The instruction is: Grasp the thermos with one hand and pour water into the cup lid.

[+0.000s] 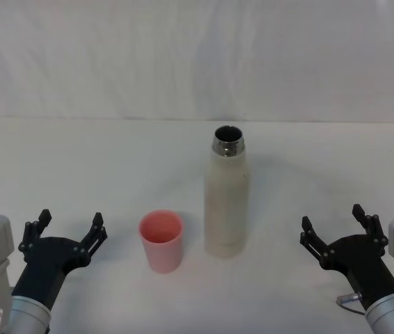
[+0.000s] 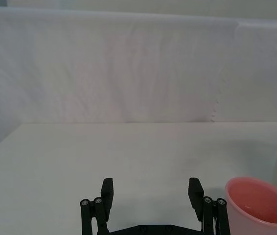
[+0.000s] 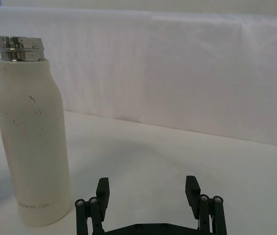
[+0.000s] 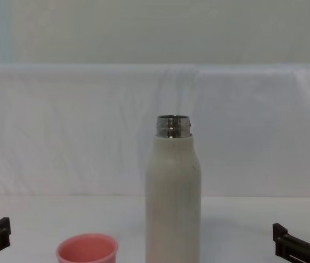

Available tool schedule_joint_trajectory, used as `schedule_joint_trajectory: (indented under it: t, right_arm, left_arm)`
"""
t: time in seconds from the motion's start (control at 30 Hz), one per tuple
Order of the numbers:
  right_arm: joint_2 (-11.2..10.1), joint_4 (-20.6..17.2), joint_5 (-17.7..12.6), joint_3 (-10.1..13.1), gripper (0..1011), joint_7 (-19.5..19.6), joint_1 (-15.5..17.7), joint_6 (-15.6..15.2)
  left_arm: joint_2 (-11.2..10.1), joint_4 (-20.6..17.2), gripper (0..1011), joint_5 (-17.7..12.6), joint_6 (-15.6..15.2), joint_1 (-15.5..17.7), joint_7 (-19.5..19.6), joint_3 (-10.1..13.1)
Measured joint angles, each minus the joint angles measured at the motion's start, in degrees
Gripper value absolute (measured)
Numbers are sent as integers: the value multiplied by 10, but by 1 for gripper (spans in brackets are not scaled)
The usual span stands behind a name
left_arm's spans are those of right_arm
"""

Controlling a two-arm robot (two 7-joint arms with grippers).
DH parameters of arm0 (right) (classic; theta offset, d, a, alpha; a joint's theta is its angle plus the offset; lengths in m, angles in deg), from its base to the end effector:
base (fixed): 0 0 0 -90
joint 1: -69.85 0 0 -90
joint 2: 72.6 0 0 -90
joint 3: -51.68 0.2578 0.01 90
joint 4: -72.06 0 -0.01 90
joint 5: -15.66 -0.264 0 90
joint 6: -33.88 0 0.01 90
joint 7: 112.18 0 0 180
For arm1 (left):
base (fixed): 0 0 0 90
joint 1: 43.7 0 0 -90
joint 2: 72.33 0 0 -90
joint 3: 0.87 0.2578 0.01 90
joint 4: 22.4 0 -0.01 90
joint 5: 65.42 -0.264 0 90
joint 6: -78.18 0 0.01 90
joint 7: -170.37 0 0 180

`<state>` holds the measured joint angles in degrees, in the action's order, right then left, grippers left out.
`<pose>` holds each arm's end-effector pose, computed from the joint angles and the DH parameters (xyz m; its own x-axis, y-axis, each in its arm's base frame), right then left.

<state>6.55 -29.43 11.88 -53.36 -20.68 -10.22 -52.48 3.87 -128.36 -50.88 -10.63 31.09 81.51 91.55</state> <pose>0.2284 0.0314 -0.2657 0.2627 -0.9625 0.0675 0.9628 0.2661 0.0475 0.2166 0.0345 -0.2549 0.1246 0.9917 -0.0327 -0.9921 0.1241 -0.0177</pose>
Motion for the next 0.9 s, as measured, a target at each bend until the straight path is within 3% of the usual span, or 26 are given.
schedule_joint_trajectory:
  t: [0.9]
  right_arm:
    - [0,0,0,0,999,-1,0,0]
  left_arm:
    - [0,0,1001,0,0,0,0,0]
